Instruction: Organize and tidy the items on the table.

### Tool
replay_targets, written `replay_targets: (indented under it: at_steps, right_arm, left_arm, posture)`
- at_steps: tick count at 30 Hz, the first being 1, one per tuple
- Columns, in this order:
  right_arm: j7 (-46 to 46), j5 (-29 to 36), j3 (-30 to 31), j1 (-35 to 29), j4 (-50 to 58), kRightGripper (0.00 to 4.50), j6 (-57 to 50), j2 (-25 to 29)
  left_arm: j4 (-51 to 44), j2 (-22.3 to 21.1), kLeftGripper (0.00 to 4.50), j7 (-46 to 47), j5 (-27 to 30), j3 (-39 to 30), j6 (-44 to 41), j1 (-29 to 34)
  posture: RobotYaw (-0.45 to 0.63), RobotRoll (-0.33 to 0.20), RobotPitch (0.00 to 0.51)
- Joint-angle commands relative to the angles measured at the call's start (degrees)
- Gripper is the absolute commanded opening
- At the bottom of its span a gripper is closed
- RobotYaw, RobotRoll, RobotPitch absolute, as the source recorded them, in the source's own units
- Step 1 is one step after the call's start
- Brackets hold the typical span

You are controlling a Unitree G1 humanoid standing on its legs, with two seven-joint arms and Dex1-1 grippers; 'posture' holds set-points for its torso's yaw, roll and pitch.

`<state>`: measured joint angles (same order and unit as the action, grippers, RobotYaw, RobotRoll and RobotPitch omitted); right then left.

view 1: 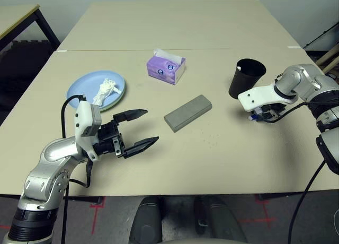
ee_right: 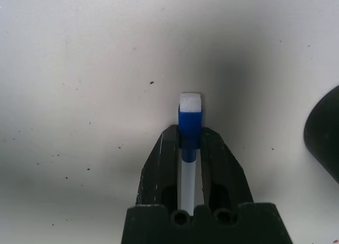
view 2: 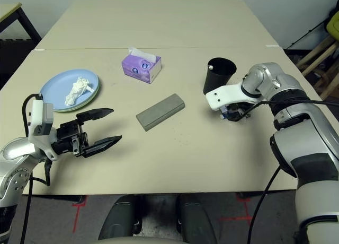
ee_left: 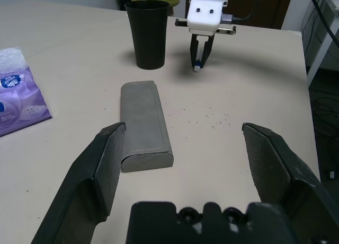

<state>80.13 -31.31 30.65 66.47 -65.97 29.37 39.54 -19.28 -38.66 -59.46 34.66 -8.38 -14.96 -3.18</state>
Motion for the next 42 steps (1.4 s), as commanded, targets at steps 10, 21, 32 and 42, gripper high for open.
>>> replay_targets:
  at_steps: [10, 21, 32, 42]
  right_arm:
    - [12.4, 17.5, -4.4, -7.2, 14.9, 0.42, -8.8, 4.0]
    - [12.0, 42.5, -9.1, -14.1, 44.8, 0.42, -40.4, 7.5]
    - [-12.0, 54.0, -31.7, -14.3, 50.5, 0.42, -51.2, -5.0]
    - [-28.9, 51.9, -40.7, -15.8, 46.3, 0.42, -37.7, -9.9]
  left_arm:
    - [1.4, -0.2, 4.50, -1.2, -0.1, 1.3, -0.5, -2.6]
    - [2.0, -0.2, 4.50, -1.4, -0.2, 1.8, -0.8, -4.0]
    - [2.2, 0.1, 4.50, -1.3, -0.2, 2.5, -1.5, -5.3]
    - [2.3, 0.2, 4.50, -1.1, -0.4, 3.2, -1.6, -6.0]
  posture:
    - [0.15, 0.000, 0.138]
    - [0.14, 0.000, 0.134]
    - [0.12, 0.000, 0.133]
    - [0.11, 0.000, 0.123]
